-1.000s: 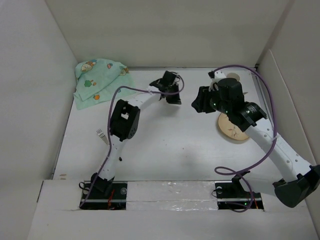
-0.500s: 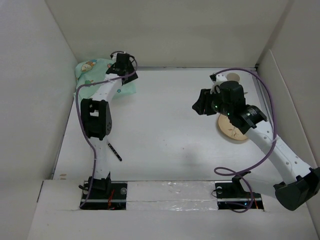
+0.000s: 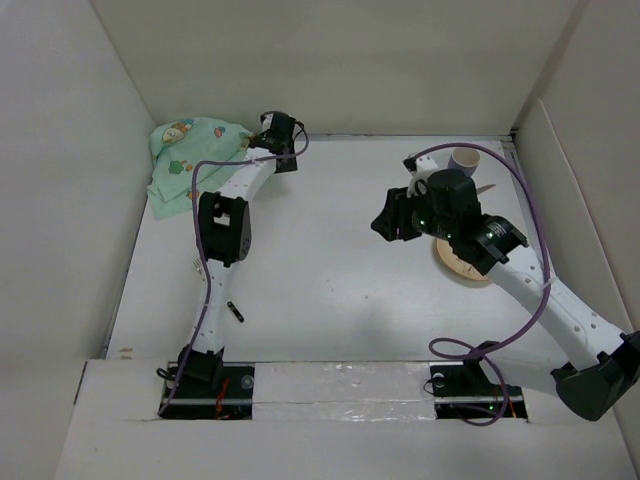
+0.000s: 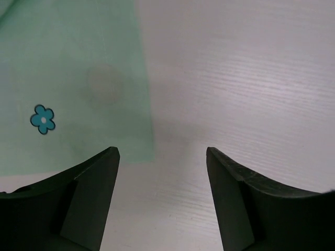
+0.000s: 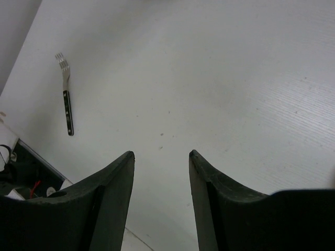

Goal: Set the dinner table for one person

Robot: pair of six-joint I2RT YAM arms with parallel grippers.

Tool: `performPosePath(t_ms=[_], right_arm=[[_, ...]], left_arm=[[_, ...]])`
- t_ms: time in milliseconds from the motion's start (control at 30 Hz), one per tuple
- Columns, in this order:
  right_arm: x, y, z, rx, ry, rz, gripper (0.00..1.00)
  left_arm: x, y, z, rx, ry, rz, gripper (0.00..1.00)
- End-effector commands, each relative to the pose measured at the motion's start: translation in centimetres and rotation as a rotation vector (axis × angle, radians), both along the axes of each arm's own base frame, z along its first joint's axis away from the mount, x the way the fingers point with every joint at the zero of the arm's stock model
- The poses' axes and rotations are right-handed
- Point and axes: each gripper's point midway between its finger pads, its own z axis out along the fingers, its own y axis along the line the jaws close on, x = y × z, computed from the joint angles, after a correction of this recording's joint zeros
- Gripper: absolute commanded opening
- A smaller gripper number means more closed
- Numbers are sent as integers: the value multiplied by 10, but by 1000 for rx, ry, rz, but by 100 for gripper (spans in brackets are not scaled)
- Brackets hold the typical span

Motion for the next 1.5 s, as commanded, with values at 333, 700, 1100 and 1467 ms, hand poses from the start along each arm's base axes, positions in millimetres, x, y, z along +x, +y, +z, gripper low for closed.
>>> performPosePath(t_ms=[333, 700, 1100, 1467], right_arm=[[16, -13, 29, 5, -88, -60, 52], [17, -16, 37, 16, -107, -55, 52], [14, -23, 35, 29, -105, -67, 52], [23, -35, 39, 19, -115, -118, 52]], left_arm=[[-23, 41, -40, 182, 162, -4, 53], [-37, 44, -45, 143, 230, -45, 5], [-77, -130, 52, -450, 68, -308, 0], [-121, -287, 147, -983, -45, -413, 0]])
